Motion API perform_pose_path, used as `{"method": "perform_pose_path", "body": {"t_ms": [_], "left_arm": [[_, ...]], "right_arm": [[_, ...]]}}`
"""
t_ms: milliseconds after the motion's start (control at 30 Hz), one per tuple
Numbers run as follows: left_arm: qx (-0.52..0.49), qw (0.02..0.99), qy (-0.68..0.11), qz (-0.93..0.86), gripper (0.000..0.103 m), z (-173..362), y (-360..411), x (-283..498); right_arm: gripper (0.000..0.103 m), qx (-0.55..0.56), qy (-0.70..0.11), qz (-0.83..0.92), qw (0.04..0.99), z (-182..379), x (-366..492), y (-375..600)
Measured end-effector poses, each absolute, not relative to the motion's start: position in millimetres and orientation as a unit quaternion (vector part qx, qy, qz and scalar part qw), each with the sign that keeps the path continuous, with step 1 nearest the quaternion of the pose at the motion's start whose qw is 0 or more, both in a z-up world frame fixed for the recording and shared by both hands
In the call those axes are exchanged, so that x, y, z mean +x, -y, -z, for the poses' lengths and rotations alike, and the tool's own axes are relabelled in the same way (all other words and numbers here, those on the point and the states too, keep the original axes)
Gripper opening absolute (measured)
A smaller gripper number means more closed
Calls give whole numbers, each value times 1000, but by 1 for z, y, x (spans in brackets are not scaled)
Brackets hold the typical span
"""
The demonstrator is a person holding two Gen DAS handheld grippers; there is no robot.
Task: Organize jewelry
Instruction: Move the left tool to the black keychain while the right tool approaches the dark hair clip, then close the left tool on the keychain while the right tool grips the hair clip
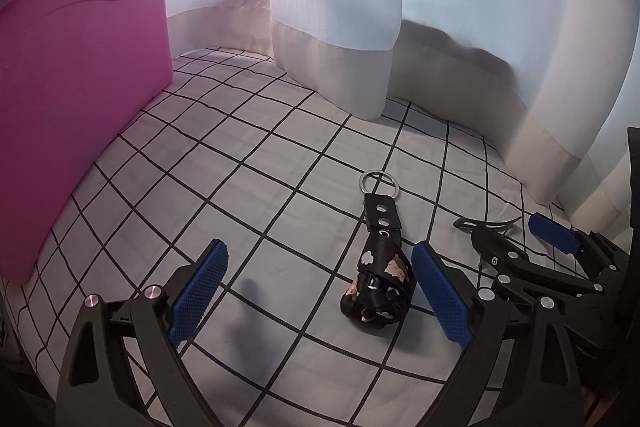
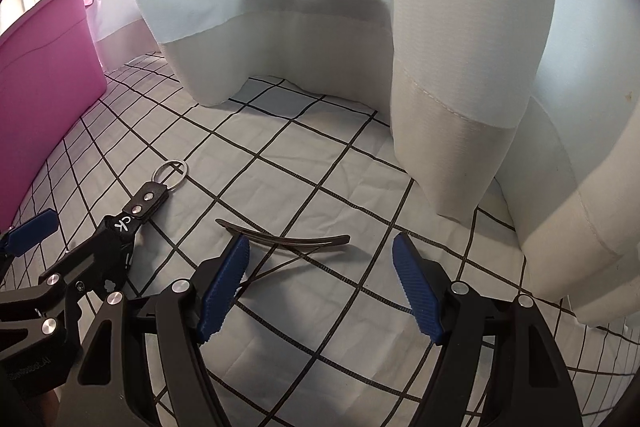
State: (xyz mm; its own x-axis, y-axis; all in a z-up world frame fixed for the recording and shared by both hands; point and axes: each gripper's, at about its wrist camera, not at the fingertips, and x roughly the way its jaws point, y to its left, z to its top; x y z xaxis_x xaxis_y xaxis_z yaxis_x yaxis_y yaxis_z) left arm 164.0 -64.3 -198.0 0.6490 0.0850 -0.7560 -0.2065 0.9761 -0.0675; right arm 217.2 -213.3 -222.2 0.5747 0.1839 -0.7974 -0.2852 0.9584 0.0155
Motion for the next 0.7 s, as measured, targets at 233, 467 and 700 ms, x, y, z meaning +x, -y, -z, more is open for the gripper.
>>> {"method": "perform_pose_path", "body": {"t_ms": [233, 467, 700], "left_arm": [[-74, 893, -439, -74, 92, 210, 62, 182], [-32, 900, -429, -76, 67, 210, 69, 175], [-44, 902, -423, -76, 23, 205, 60, 173]], "right_arm": [[70, -55, -441, -136, 885, 222, 221, 219], [68, -57, -439, -136, 886, 221, 219, 220], [43, -62, -430, -141, 889, 218, 212, 218]]}}
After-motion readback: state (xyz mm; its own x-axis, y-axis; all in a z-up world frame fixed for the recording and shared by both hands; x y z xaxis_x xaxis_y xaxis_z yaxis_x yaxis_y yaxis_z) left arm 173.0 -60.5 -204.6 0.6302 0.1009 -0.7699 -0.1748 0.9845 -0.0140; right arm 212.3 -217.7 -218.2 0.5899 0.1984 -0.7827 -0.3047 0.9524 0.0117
